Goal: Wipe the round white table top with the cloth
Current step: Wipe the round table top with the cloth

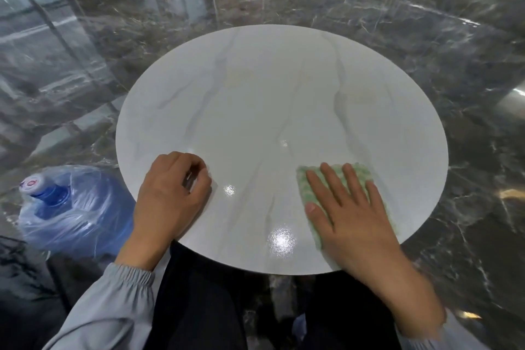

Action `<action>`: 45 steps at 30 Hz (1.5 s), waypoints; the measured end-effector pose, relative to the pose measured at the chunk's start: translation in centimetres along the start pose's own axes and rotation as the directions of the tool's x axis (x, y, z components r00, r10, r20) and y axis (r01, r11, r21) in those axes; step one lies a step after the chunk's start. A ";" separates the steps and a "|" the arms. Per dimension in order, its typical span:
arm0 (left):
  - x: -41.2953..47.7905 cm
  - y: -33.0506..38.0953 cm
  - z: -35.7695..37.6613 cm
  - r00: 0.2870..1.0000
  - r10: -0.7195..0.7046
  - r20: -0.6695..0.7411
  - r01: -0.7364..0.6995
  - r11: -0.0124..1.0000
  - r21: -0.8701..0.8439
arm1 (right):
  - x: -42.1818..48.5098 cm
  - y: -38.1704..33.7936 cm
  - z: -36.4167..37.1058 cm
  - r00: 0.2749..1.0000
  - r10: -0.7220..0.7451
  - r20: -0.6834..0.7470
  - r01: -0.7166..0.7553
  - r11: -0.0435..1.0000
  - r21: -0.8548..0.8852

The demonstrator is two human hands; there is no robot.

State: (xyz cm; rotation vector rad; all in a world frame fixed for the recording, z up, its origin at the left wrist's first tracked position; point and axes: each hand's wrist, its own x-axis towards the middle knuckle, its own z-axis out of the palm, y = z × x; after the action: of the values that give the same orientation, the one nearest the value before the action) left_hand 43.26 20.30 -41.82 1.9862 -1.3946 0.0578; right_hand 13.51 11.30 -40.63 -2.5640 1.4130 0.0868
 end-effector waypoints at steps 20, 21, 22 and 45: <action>0.1 0.2 -0.2 0.999 0.020 0.025 -0.021 0.999 0.035 | 4.7 3.4 -1.8 0.998 0.046 0.035 -0.047 0.999 0.024; 0.2 0.2 -0.2 1.000 0.020 0.022 -0.021 0.999 0.036 | 3.2 3.4 -1.6 0.998 0.051 0.043 -0.051 0.999 0.002; 0.2 0.2 -0.1 1.000 0.017 0.022 -0.018 0.999 0.038 | 1.8 3.0 -1.1 0.998 0.040 0.052 -0.040 0.999 -0.012; 0.3 -0.3 0.6 1.000 0.029 0.004 -0.029 0.998 0.056 | 3.0 1.7 -0.8 0.996 -0.010 0.093 0.010 1.000 0.008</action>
State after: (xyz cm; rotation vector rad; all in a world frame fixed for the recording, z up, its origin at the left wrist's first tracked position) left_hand 43.48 19.79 -42.31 2.0124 -1.4384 0.1085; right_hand 13.67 7.78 -40.62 -2.5258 1.3639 0.1972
